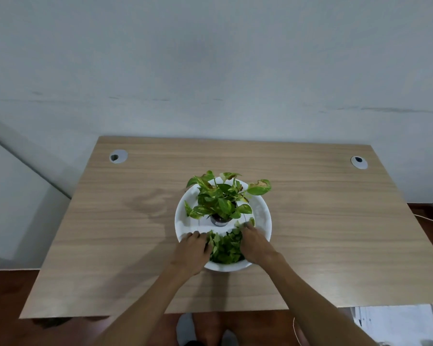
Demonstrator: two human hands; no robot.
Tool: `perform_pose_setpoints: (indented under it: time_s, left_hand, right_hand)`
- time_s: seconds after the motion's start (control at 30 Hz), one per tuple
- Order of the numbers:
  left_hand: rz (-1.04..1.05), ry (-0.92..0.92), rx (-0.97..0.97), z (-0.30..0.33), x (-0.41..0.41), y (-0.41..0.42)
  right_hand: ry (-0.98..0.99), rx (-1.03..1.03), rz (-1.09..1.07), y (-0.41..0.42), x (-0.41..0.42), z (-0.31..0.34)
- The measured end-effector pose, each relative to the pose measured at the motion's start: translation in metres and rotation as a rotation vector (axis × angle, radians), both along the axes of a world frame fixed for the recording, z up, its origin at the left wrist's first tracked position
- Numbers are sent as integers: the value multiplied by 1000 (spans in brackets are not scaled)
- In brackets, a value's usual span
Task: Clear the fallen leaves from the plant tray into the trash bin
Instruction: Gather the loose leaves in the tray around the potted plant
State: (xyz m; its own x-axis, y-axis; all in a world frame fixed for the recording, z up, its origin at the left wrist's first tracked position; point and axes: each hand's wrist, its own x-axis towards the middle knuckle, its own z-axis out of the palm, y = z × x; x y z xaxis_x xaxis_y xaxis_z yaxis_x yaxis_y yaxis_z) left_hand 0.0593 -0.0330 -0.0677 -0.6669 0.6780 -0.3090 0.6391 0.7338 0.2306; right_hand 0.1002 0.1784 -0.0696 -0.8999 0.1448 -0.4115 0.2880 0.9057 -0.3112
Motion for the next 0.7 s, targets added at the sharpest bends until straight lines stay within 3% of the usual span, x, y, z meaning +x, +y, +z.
perform_pose_setpoints:
  time_s: [0.13,0.27,0.33,0.53,0.7]
  left_hand:
    - [206,-47,155,4,5,-4]
    - [258,48,258,-3,-4,-11]
    - [405,52,336,-6,-11,-16]
    - [970,-79,615,0,-18,-14]
    - [1132,-203,645,1,-30,-12]
  right_hand:
    - [6,37,212,-19,36,17]
    - [118,-111,43,-16,35,22]
    - [171,-130,-9,-8,20,18]
    - [85,-10,163,-4,6,3]
    - [129,-172,108,-5,30,6]
